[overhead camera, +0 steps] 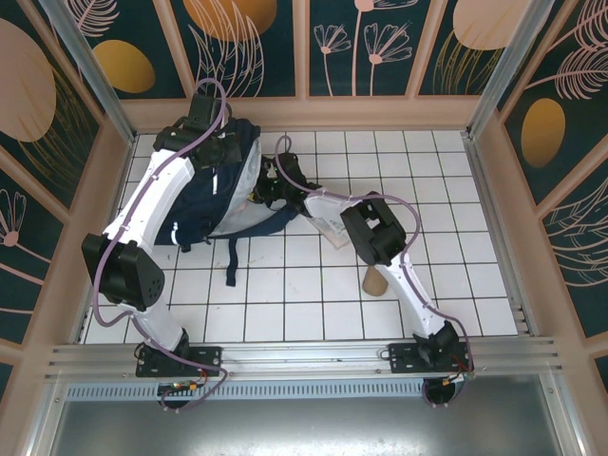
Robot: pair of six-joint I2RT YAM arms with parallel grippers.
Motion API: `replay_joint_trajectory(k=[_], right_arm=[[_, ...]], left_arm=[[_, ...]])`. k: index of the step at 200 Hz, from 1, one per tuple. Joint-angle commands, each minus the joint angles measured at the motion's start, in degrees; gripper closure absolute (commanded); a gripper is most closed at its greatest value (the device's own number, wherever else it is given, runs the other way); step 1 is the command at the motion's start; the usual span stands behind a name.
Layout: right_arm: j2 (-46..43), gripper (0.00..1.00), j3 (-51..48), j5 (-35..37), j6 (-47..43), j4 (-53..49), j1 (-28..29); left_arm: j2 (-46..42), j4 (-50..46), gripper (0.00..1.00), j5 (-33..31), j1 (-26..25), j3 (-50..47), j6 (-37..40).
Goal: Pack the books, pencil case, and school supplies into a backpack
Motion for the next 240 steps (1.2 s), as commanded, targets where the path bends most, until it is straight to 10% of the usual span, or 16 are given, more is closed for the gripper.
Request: replay_joint_trajectory(k=[1, 96, 240], right_arm=[[0.85, 0.54, 2.58, -0.97, -2.64, -6.4, 1.06], [-15.13, 0.3, -4.6, 5.57, -17.71, -27.04, -3.22], [-40.71, 0.33, -29.73, 17.75, -29.03, -38.28, -7.69]], left_arm=[[-4.65, 8.03, 1.0, 2.82, -0.6, 0.44, -1.01], [-5.91, 9.77, 1.0, -2.38, -0.3, -6.07, 1.26], [-3.94, 14.2, 0.97, -0.31, -0.25, -17.22, 3.37]])
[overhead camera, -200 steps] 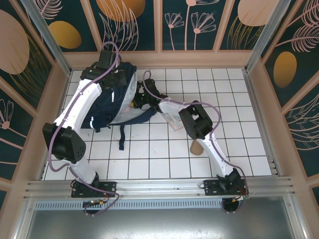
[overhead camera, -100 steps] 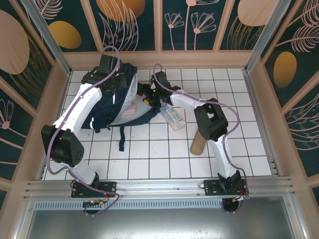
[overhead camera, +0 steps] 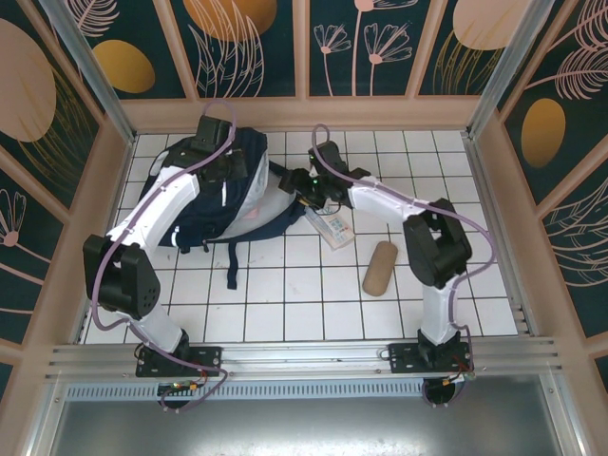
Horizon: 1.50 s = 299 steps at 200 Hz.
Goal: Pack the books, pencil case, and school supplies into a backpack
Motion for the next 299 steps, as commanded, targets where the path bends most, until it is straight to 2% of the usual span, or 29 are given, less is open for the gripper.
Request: replay_joint_trajectory(k=[1, 25, 55, 63, 75, 79, 111, 152, 179, 215, 299], right_arm=[[-6.7, 0.33, -5.75, 4.93, -3.99, -3.76, -2.02], [-11.16, 0.34, -13.35, 5.8, -6.43, -4.33, -4.88], [-13.99, 0.36, -20.66, 5.24, -9.93, -3.92, -8.8], [-14.17, 0.37, -21.93, 5.04, -11.04, -3.52, -9.53], [-13.57, 0.37, -22.9, 4.09, -13.09, -2.75, -10.65], [-13.07, 0.38, -22.94, 3.77, -13.87, -2.71, -11.06], [-9.25, 0.41, -20.6, -0.1, -19.75, -2.51, -14.01], [-5.05, 0.43, -17.1, -2.01, -24.3, -2.88, -16.33], [-3.06, 0.44, -16.61, -4.06, -25.9, -2.37, -16.91], [-0.87, 0.45, -16.04, -6.48, -28.38, -3.06, -17.9], [-1.57, 0.52, -21.13, -20.38, -26.47, 1.46, -17.57]], left_arm=[[-0.55, 1.04, 0.97, -1.56, 0.47, -1.92, 2.03], [-0.82, 1.13, 0.96, -1.2, 0.53, -2.66, 2.65], [-0.69, 1.47, 0.81, 2.84, 0.47, -3.84, 2.06], [-0.96, 1.77, 0.75, 3.64, 0.47, -4.27, 1.15], [-1.94, 3.16, 0.58, 5.41, 0.51, -5.48, -0.51], [-2.4, 3.7, 0.57, 5.97, 0.48, -5.94, -1.25], [-4.46, 9.23, 0.56, 11.85, -0.97, -10.86, -8.5], [-3.15, 12.7, 0.56, 11.05, -9.9, -13.64, -15.02], [0.28, 18.08, 0.58, 12.84, -14.51, -16.38, -20.84], [8.9, 19.26, 0.66, 11.75, -19.83, -14.38, -24.55], [21.91, 20.75, 0.76, 11.69, -21.42, -12.55, -25.38]])
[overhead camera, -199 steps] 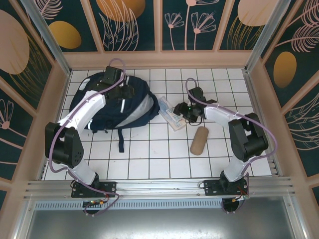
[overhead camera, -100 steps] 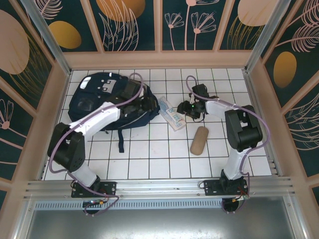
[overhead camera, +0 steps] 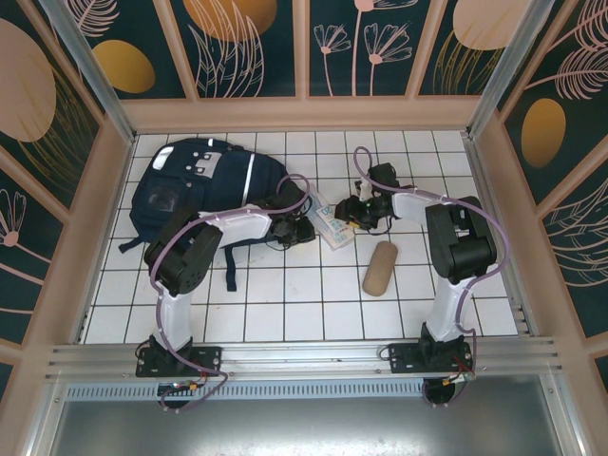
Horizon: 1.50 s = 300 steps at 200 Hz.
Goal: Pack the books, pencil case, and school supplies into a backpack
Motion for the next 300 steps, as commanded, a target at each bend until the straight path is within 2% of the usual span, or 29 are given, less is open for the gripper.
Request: replay_joint_trajectory(k=[1, 46, 96, 134, 167, 209, 240, 269, 281, 300], right_arm=[[-0.33, 0.52, -1.86, -6.07, -0.27, 1.67, 0.5], [-0.7, 0.53, -2.92, -10.11, 0.61, 2.27, 1.64], [-4.68, 0.53, -2.25, -0.93, 0.81, 1.27, 0.9], [-3.1, 0.52, -0.91, 2.93, -0.96, 0.63, 0.16], [1.55, 0.52, -0.54, 0.56, -1.55, 0.97, 0.6], [3.68, 0.53, -0.62, -2.42, -1.45, 1.23, 3.89], [3.05, 0.55, -2.08, -10.04, 0.57, 4.41, 4.95], [1.38, 0.56, -2.83, -13.77, 2.38, 7.14, 4.25], [0.87, 0.6, -2.97, -14.76, 3.07, 7.85, 3.71], [0.38, 0.73, -2.64, -13.84, 2.99, 7.22, 2.53]], left_arm=[[3.52, 1.31, 0.76, -0.3, -0.11, 1.93, -0.25], [5.69, 0.18, 0.79, -0.84, -0.1, 2.81, 1.27], [5.97, -1.89, 0.81, -2.49, -0.11, 3.42, 2.99], [6.74, -2.65, 0.82, -2.73, -0.04, 3.75, 3.58], [7.58, -3.0, 0.84, -2.32, -0.1, 3.99, 3.72], [8.48, -2.83, 0.86, -1.86, -0.11, 4.34, 3.6], [9.1, -2.48, 0.87, -1.16, -0.11, 4.54, 3.54], [9.29, -2.56, 0.87, -0.88, -0.05, 4.71, 3.62], [9.38, -2.74, 0.87, -0.96, -0.16, 4.86, 3.77], [9.06, -3.39, 0.87, -1.38, -0.11, 5.14, 4.21]])
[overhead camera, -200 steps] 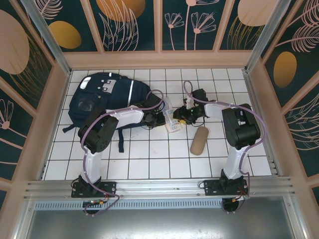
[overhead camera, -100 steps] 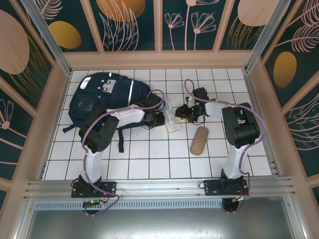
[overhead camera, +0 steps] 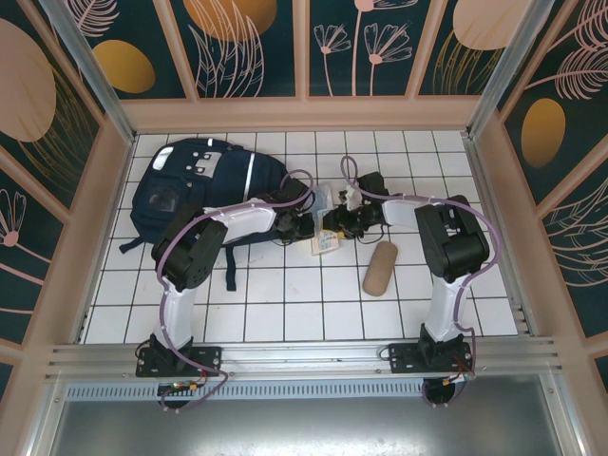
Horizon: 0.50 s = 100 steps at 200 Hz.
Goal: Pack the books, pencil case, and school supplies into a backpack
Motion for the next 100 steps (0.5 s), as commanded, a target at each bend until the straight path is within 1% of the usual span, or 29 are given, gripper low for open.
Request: replay_joint_trajectory(k=[1, 13, 27, 41, 54, 73, 87, 100], right_arm=[[-1.45, 0.73, -0.29, -3.03, 0.71, 1.95, -1.31], [-2.02, 0.8, -0.82, -2.92, 1.04, 2.28, -2.32], [-3.28, 0.91, -2.3, -3.27, 1.6, 3.39, -3.4], [-4.47, 0.93, -3.3, -3.75, 2.19, 4.12, -4.53], [-5.54, 0.99, -3.79, -3.79, 2.42, 4.07, -5.47], [-7.16, 1.0, -4.45, -3.65, 2.9, 4.33, -6.71], [-8.16, 1.0, -4.47, -3.61, 3.22, 4.31, -7.31], [-8.89, 1.0, -4.44, -3.79, 3.48, 4.26, -7.74]], left_arm=[[5.35, 1.46, 0.87, -0.76, -0.33, -0.36, 1.73], [4.67, 0.85, 0.87, -1.32, -0.34, -0.15, 2.12], [3.37, 0.09, 0.86, -2.17, -0.29, 0.13, 2.38], [1.33, -0.45, 0.85, -2.26, -0.28, 0.54, 2.72], [-0.97, -1.35, 0.83, -2.25, -0.32, 1.45, 3.14], [-4.23, -4.75, 0.79, -2.97, -0.32, 4.76, 5.17], [-5.96, -8.35, 0.78, -3.72, -0.25, 8.77, 8.52], [-6.56, -13.02, 0.76, -6.27, 0.09, 13.64, 11.75]])
